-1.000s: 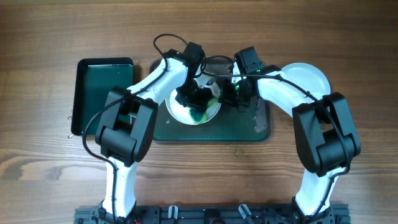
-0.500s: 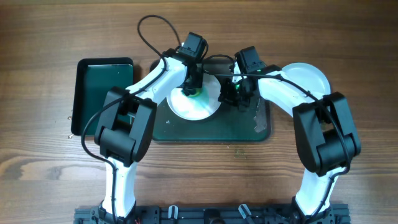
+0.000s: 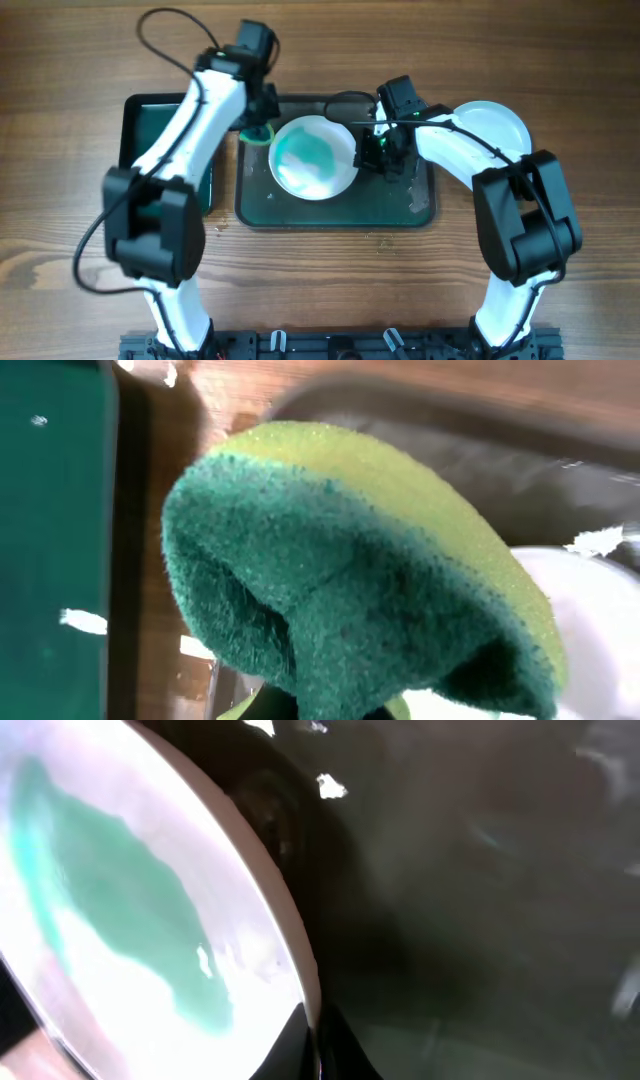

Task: Clean dirty plates on tray and stack at the side
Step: 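Lift the plate with the right gripper and stack it on the side pile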

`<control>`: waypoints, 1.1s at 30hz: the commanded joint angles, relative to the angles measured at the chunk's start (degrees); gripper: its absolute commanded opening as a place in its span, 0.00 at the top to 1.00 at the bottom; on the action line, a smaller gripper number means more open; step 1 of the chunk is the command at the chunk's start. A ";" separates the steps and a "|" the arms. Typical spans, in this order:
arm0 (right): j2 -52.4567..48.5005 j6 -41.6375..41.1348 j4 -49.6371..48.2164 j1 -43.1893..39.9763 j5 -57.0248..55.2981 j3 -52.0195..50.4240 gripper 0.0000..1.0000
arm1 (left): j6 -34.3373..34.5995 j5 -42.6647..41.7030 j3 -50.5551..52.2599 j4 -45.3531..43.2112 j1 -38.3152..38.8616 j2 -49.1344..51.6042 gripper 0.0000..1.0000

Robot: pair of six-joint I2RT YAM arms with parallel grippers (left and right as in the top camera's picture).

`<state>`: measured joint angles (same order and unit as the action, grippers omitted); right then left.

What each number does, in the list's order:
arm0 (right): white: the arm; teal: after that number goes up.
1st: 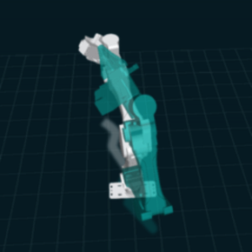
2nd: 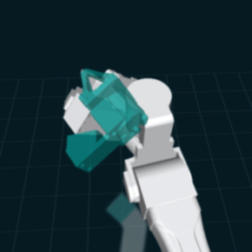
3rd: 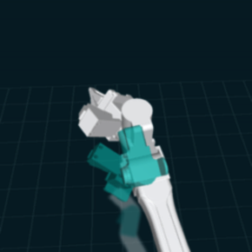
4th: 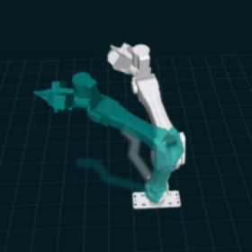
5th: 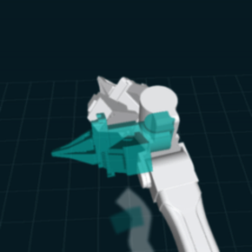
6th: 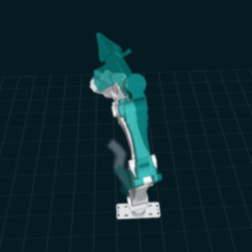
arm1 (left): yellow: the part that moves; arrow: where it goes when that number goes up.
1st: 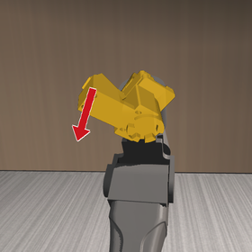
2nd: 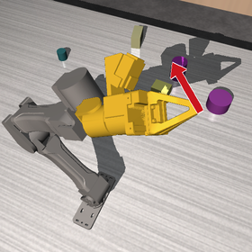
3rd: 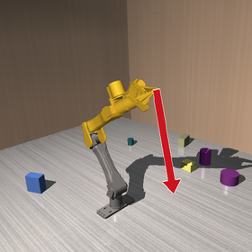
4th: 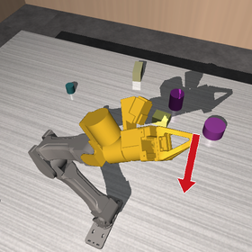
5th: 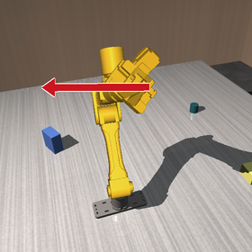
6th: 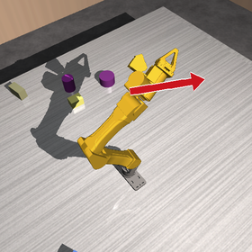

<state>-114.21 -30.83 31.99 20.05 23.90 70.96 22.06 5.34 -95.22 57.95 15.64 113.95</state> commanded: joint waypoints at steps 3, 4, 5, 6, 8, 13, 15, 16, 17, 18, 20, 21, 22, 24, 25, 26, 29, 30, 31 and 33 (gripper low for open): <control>10.10 4.04 5.42 1.55 -16.26 -0.09 0.96 | 0.68 -7.30 -1.01 1.95 -0.48 -1.46 0.96; 11.54 4.74 6.43 2.27 -19.30 -0.09 0.96 | 0.70 -7.28 -1.01 1.90 -0.37 -1.44 0.96; 13.40 5.35 7.52 3.34 -22.97 -0.09 0.96 | 0.70 -7.28 -1.01 1.73 -0.37 -1.44 0.96; 14.97 5.22 8.61 4.33 -27.04 -0.09 0.96 | 0.70 -7.28 -1.01 1.64 -0.37 -1.44 0.96; 18.62 4.61 10.73 7.10 -36.61 -0.09 0.96 | 0.70 -7.28 -1.01 1.44 -0.39 -1.44 0.96; 26.34 3.72 13.90 15.65 -59.14 -0.09 0.96 | 0.70 -7.28 -1.01 1.44 -0.39 -1.44 0.96; 28.26 3.78 14.69 19.28 -67.60 -0.09 0.96 | 0.70 -7.28 -1.01 1.46 -0.39 -1.44 0.96; 28.70 3.87 15.04 20.46 -70.58 -0.09 0.96 | 0.70 -7.28 -1.01 1.49 -0.37 -1.44 0.96; 28.98 3.87 15.47 21.79 -73.64 -0.09 0.96 | 0.70 -7.28 -1.01 1.51 -0.37 -1.44 0.96; 29.00 4.02 16.04 23.06 -76.63 -0.09 0.96 | 0.70 -7.28 -1.01 1.51 -0.37 -1.44 0.96; 29.00 5.18 16.90 24.61 -80.48 -0.09 0.96 | 0.70 -7.28 -1.01 1.51 -0.37 -1.44 0.96; 28.98 5.79 17.25 25.38 -82.51 -0.09 0.96 | 0.70 -7.28 -1.01 1.51 -0.37 -1.44 0.96; 29.00 6.58 17.62 26.43 -85.79 -0.09 0.96 | 0.70 -7.28 -1.01 1.51 -0.37 -1.44 0.96; 29.00 8.94 17.79 28.35 -92.43 -0.09 0.96 | 0.70 -7.28 -1.01 1.51 -0.37 -1.44 0.96; 29.00 9.79 17.77 28.89 -94.42 -0.09 0.96 | 0.70 -7.28 -1.01 1.51 -0.37 -1.44 0.96; 29.00 10.62 17.77 29.66 -97.11 -0.09 0.96 | 0.70 -7.28 -1.01 1.51 -0.37 -1.44 0.96; 29.00 12.70 16.98 31.50 -103.34 -0.09 0.96 | 0.70 -7.28 -1.01 1.51 -0.37 -1.44 0.96; 28.98 13.64 16.59 31.85 -104.32 -0.09 0.96 | 0.70 -7.28 -1.01 1.51 -0.37 -1.44 0.96; 28.98 15.96 15.56 32.41 -105.98 -0.09 0.96 | 0.70 -7.28 -1.01 1.51 -0.37 -1.44 0.96; 28.98 18.82 13.77 33.14 -108.28 -0.09 0.96 | 0.70 -7.28 -1.01 1.51 -0.37 -1.44 0.96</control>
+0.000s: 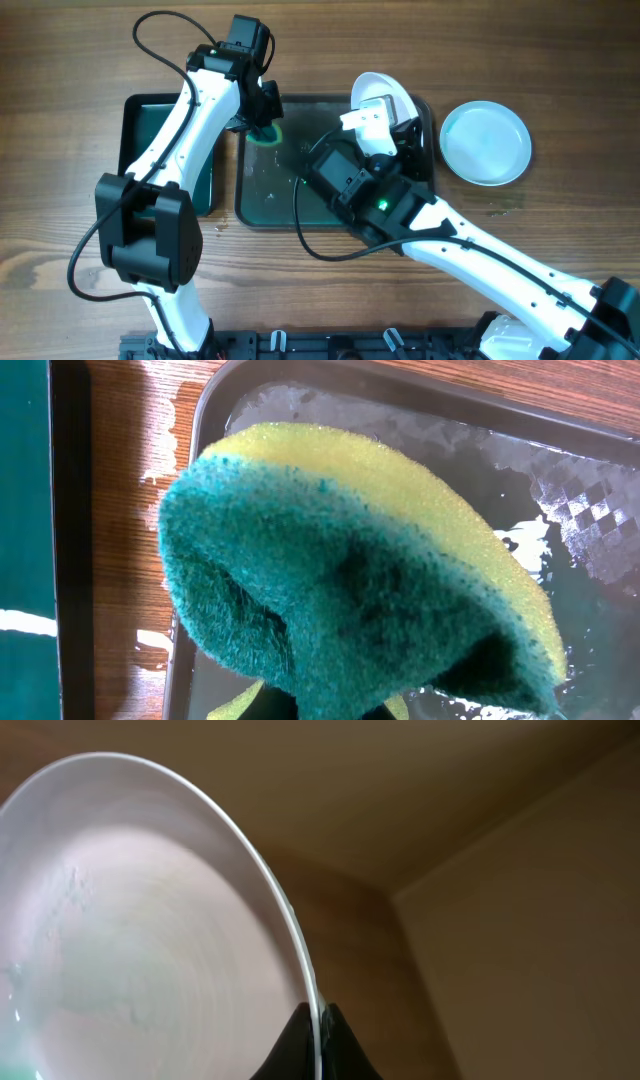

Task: Clean dirty plates on tray and stack at the side
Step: 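Lift the plate with the right gripper and stack it on the side pile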

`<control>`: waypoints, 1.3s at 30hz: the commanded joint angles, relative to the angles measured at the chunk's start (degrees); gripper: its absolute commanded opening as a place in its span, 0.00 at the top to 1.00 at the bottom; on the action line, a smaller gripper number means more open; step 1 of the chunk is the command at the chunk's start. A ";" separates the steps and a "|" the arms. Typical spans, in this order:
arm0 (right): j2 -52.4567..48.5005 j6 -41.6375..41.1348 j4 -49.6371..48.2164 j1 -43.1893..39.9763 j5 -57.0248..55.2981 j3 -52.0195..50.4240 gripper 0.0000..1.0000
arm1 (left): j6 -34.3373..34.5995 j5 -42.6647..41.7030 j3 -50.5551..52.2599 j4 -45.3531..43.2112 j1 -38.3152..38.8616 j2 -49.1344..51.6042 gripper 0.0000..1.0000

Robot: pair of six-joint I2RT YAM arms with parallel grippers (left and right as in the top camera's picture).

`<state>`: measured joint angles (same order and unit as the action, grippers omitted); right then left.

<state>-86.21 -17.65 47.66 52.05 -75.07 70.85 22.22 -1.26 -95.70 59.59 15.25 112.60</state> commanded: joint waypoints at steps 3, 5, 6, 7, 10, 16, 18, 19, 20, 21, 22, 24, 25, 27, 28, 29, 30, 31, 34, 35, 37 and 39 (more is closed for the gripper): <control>0.98 11.61 -5.95 1.77 -12.07 0.02 0.96 | 0.55 -0.68 -0.52 -0.15 0.02 -0.09 0.96; 0.98 15.13 -8.90 1.77 -12.07 0.02 0.96 | 0.55 -0.68 -0.52 -0.13 0.02 -0.09 0.96; 0.98 16.39 -10.40 1.77 -12.07 0.02 0.96 | 0.55 -0.68 -0.52 -0.13 0.02 -0.09 0.96; 0.98 17.20 -11.34 1.77 -12.07 0.02 0.96 | 0.55 -0.68 -0.52 -0.13 0.02 -0.09 0.96; 0.98 17.59 -12.33 1.77 -12.00 0.02 0.96 | 0.55 -0.68 -0.52 -0.13 0.02 -0.09 0.96; 0.98 17.49 -12.20 1.64 -6.99 -0.02 0.96 | 0.55 -0.68 -0.52 -0.13 0.02 -0.09 0.96; 0.98 16.83 -10.43 1.07 2.91 -0.07 0.96 | 0.55 -0.68 -0.52 -0.11 0.02 -0.09 0.96; 0.94 13.66 -8.57 0.24 9.33 -0.09 0.96 | 0.55 -0.68 -0.52 0.04 0.02 -0.09 0.96; 0.94 10.58 -7.08 -0.55 13.70 -0.09 0.96 | 0.55 -0.68 -0.52 0.11 0.02 -0.09 0.96; 0.94 7.21 -5.49 -1.64 18.34 -0.09 0.96 | 0.55 -0.68 -0.52 0.26 0.00 -0.09 0.96; 0.94 3.39 -3.82 -3.21 24.52 -0.09 0.96 | 0.52 -0.68 -0.52 0.31 0.00 -0.09 0.96; 0.94 -0.26 -2.10 -6.71 36.35 -0.09 0.96 | 0.52 -0.68 -0.52 0.28 0.02 -0.09 0.96; 0.94 -0.81 -1.97 -9.44 44.76 -0.09 0.96 | 0.55 -0.68 -0.52 0.28 0.02 -0.09 0.96; 0.94 -0.46 -2.93 -15.39 59.49 -0.09 0.96 | 0.52 -0.66 -0.52 0.28 0.02 -0.09 0.96; 0.94 -0.33 -3.54 -18.23 65.53 -0.09 0.96 | 0.55 -0.68 -0.52 0.28 0.02 -0.09 0.96; 0.94 -0.33 -4.17 -21.09 70.58 -0.09 0.96 | 0.55 -0.68 -0.52 0.28 0.02 -0.09 0.96; 0.94 -0.35 -4.66 -25.31 75.25 -0.09 0.96 | 0.55 -0.68 -0.52 0.28 0.00 -0.09 0.96; 0.94 -0.33 -4.85 -28.30 78.12 -0.09 0.96 | 0.55 -0.68 -0.52 0.28 0.02 -0.09 0.96; 0.94 -0.57 -4.11 -38.75 84.43 -0.09 0.96 | 0.55 -0.68 -0.52 0.31 0.02 -0.09 0.96; 0.94 -0.66 -3.23 -43.43 86.03 -0.09 0.96 | 0.55 -0.68 -0.52 0.28 0.02 -0.09 0.96; 0.94 -1.55 -1.68 -49.24 85.79 -0.09 0.96 | 0.55 -0.68 -0.52 0.31 0.02 -0.09 0.96; 0.94 -1.99 -0.39 -55.36 83.89 -0.15 0.96 | 0.55 -0.68 -0.52 0.28 0.02 -0.09 0.96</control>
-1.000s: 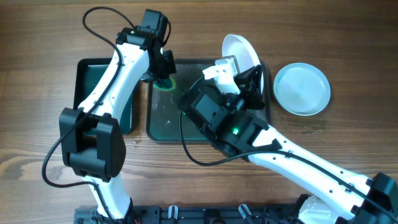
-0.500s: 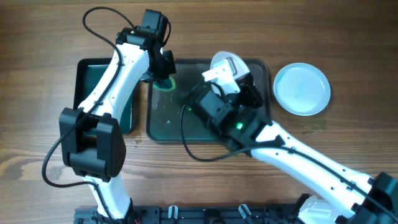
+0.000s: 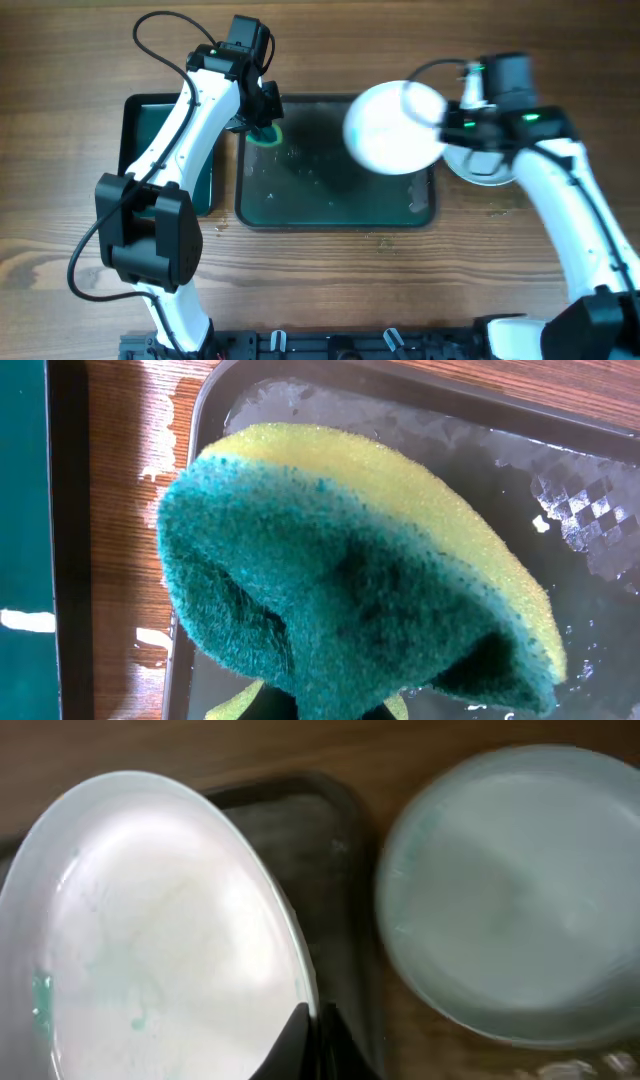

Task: Clean dirty plates on tray and stack at the side
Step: 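Lift the plate with the right gripper and stack it on the side pile, then lower the sponge into the small green tray and release with the left gripper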

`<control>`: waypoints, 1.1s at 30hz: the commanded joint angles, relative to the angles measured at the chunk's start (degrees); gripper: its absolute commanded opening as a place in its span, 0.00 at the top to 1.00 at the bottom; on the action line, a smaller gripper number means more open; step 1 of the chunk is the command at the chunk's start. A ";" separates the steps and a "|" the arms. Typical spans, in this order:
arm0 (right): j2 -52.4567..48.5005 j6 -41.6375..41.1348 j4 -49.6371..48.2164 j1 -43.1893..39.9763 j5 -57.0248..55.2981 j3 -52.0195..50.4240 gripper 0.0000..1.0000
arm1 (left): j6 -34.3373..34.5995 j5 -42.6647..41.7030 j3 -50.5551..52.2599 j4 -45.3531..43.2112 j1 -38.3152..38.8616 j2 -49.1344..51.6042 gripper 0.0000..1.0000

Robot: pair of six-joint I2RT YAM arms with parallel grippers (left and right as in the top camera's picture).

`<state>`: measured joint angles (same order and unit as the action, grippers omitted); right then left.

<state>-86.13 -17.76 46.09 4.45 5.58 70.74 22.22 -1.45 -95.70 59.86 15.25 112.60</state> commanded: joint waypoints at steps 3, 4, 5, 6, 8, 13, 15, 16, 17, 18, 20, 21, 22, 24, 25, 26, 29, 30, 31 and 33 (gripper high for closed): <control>0.83 -1.97 0.81 -15.67 0.39 -1.86 0.96 | 0.55 -0.48 -0.52 0.02 0.02 -0.09 0.96; 0.83 -2.01 0.02 -17.99 -0.94 -3.30 0.96 | 0.55 -0.48 -0.52 0.02 0.02 -0.09 0.96; 0.83 -2.01 -0.92 -19.61 -1.84 -4.55 0.96 | 0.55 -0.48 -0.52 0.02 0.02 -0.09 0.96; 0.83 -1.99 -2.27 -20.92 -2.75 -5.95 0.96 | 0.55 -0.48 -0.52 0.02 0.02 -0.09 0.96; 0.83 -2.86 -5.55 -22.84 -4.98 -9.09 0.96 | 0.55 -0.48 -0.52 0.02 0.02 -0.09 0.96; -0.37 -3.48 -17.70 -23.93 -8.61 -17.11 0.96 | 0.55 -0.48 -0.52 0.02 0.02 -0.09 0.96; -1.62 -3.50 -21.66 -23.91 -8.57 -19.08 0.96 | 0.55 -0.48 -0.52 0.02 0.02 -0.09 0.96; -2.67 -3.50 -23.02 -23.91 -8.57 -19.67 0.96 | 0.55 -0.48 -0.52 0.02 0.02 -0.09 0.96; -3.74 -3.50 -23.39 -23.91 -8.55 -19.76 0.95 | 0.55 -0.48 -0.52 0.02 0.02 -0.09 0.96; -4.50 -3.50 -23.52 -23.91 -8.48 -19.76 0.87 | 0.55 -0.48 -0.52 0.02 0.02 -0.09 0.96; -5.55 -3.43 -23.50 -23.91 -7.17 -19.76 0.75 | 0.52 -0.46 -0.52 0.00 0.00 -0.09 0.96; -5.55 -3.39 -23.21 -23.91 -5.75 -19.76 0.69 | 0.50 -0.44 -0.52 0.00 0.00 -0.09 0.96; -5.33 -3.41 -23.04 -23.91 -3.65 -19.67 0.62 | 0.39 -0.44 -0.55 0.00 -0.17 -0.11 0.96; -4.68 -3.37 -22.18 -23.91 0.48 -18.86 0.53 | -1.62 -0.46 -0.96 0.66 -0.74 -0.39 0.96; -4.02 -3.34 -21.11 -23.91 2.47 -17.94 0.50 | -2.82 -0.46 -1.44 1.62 -1.20 -0.61 0.96; -3.26 -3.26 -19.89 -23.91 4.24 -16.87 0.47 | -3.96 -0.46 -2.03 2.80 -1.77 -0.98 0.96; -0.37 -3.13 -15.50 -23.89 7.45 -13.38 0.42 | -8.48 -0.46 -2.95 6.16 -4.66 -2.84 0.96; 0.81 -2.14 -14.12 -23.74 8.28 -12.22 0.40 | -10.23 -0.35 -2.95 7.26 -5.97 -3.39 0.96; 2.08 -1.16 -12.98 -23.37 8.76 -11.39 0.37 | -12.09 -0.22 -2.95 8.33 -7.39 -3.74 0.96; 4.17 0.20 -11.65 -22.23 8.68 -11.17 0.31 | -16.33 -0.22 -2.93 10.40 -10.14 -3.74 0.96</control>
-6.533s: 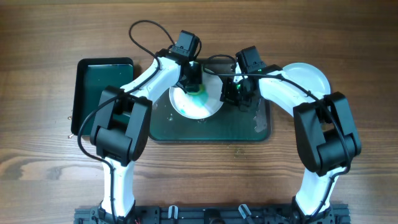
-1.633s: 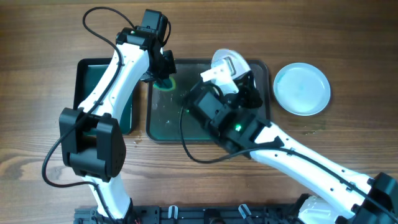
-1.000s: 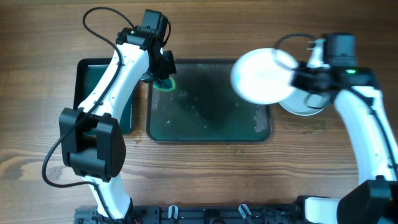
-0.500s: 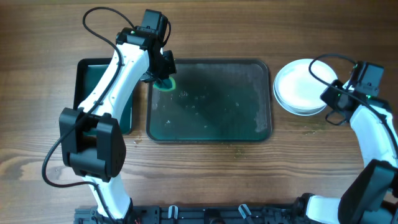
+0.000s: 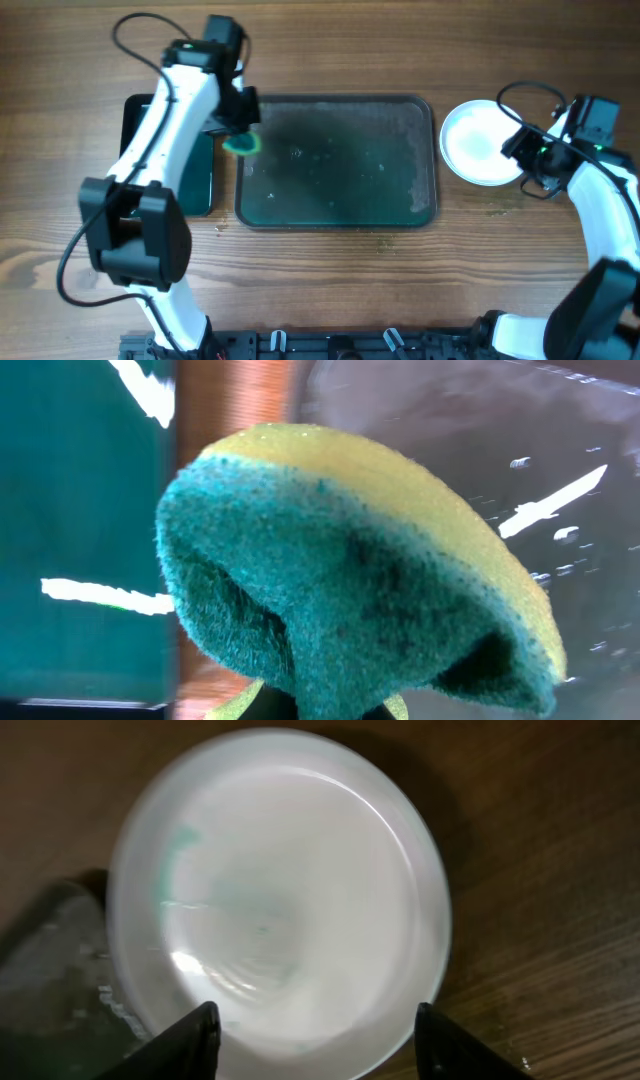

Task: Clean dirty plates on tray and stack at the side
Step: 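Lower the sponge into the small green tray and release with the left gripper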

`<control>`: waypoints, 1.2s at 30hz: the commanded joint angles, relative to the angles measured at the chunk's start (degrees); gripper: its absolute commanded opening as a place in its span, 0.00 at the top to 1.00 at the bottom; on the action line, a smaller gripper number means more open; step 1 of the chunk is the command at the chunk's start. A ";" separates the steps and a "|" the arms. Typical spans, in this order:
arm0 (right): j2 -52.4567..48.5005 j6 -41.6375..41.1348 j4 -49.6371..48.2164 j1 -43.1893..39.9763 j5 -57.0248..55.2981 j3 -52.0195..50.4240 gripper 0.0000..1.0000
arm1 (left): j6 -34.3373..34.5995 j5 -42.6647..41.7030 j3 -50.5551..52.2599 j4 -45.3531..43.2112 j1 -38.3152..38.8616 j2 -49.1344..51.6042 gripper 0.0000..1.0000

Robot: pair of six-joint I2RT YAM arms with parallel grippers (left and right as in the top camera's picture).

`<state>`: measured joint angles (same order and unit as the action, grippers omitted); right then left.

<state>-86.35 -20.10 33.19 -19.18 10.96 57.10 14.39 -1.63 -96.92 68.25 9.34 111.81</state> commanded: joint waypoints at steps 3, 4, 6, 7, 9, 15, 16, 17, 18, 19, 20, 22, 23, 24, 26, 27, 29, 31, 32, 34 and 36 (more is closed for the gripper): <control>5.25 4.24 3.85 3.04 3.32 2.47 0.29 | -12.87 -0.04 -0.22 2.25 -8.52 -2.84 0.96; 5.18 4.87 4.72 3.58 3.32 2.43 0.28 | -13.62 0.00 0.44 1.73 -9.46 -2.82 0.96; 5.11 5.16 6.75 4.79 3.10 2.40 0.28 | -15.54 0.00 3.98 -1.40 -12.59 -2.71 0.96; 5.11 5.18 7.08 5.18 3.10 2.40 0.28 | -15.72 -0.02 5.90 -3.52 -13.88 -2.67 0.96; 5.09 5.16 7.19 5.92 3.08 2.40 0.27 | -15.74 0.00 9.51 -7.85 -15.82 -2.62 0.96; 5.09 5.16 7.63 7.43 3.08 2.40 0.27 | -15.69 -0.02 21.90 -23.21 -19.21 -2.34 0.84; 5.09 5.16 7.72 7.43 3.08 2.40 0.27 | -15.67 -0.02 22.86 -24.20 -19.28 -2.32 0.78; 5.09 5.16 7.85 7.43 3.08 2.40 0.27 | -15.67 -0.02 23.61 -24.87 -19.39 -2.32 0.74; 5.09 5.25 7.93 7.43 3.08 2.40 0.27 | -15.67 -0.02 23.82 -24.98 -19.37 -2.29 0.64; 5.09 5.90 8.07 7.43 3.10 2.40 0.27 | -15.63 -0.04 23.80 -24.98 -19.37 -2.29 0.56; 5.09 6.73 8.17 7.43 3.10 2.40 0.27 | -15.34 -0.07 23.65 -24.98 -19.32 -2.45 0.50; 5.11 7.98 8.28 7.43 3.15 2.45 0.27 | -13.73 -0.11 22.10 -23.69 -19.32 -3.08 0.35; 5.18 8.11 8.35 7.45 3.15 2.51 0.26 | -13.51 -0.11 21.14 -22.62 -19.32 -3.39 0.31; 5.31 8.11 8.59 7.45 3.13 2.78 0.24 | -13.51 -0.33 19.26 -20.65 -19.32 -4.09 0.28; 6.05 8.22 10.23 7.43 3.10 4.57 0.22 | -13.51 -0.52 14.86 -16.06 -19.28 -5.92 0.23; 6.62 8.72 11.17 7.43 3.13 5.75 0.21 | -13.51 -0.57 13.22 -14.43 -19.19 -6.73 0.22; 8.31 10.10 14.16 7.43 2.97 9.33 0.17 | -13.53 -1.53 7.80 -9.18 -18.91 -9.35 0.20; 10.99 11.13 18.53 7.45 2.64 14.86 0.08 | -13.53 -3.15 2.27 -4.61 -18.47 -13.18 0.00; 12.09 11.15 20.00 7.43 2.64 16.74 0.07 | -13.53 -3.82 1.05 -3.78 -18.38 -14.73 0.00; 15.08 11.17 23.41 7.45 2.62 21.07 0.04 | -13.53 -4.37 0.28 -3.23 -18.23 -18.62 0.00; 18.93 11.17 25.64 7.43 2.64 24.09 0.04 | -13.55 -4.33 0.28 -3.23 -18.18 -21.70 0.00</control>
<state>-72.90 -10.11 56.82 -12.03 13.30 76.64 0.71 -4.03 -95.81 64.40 -9.26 95.04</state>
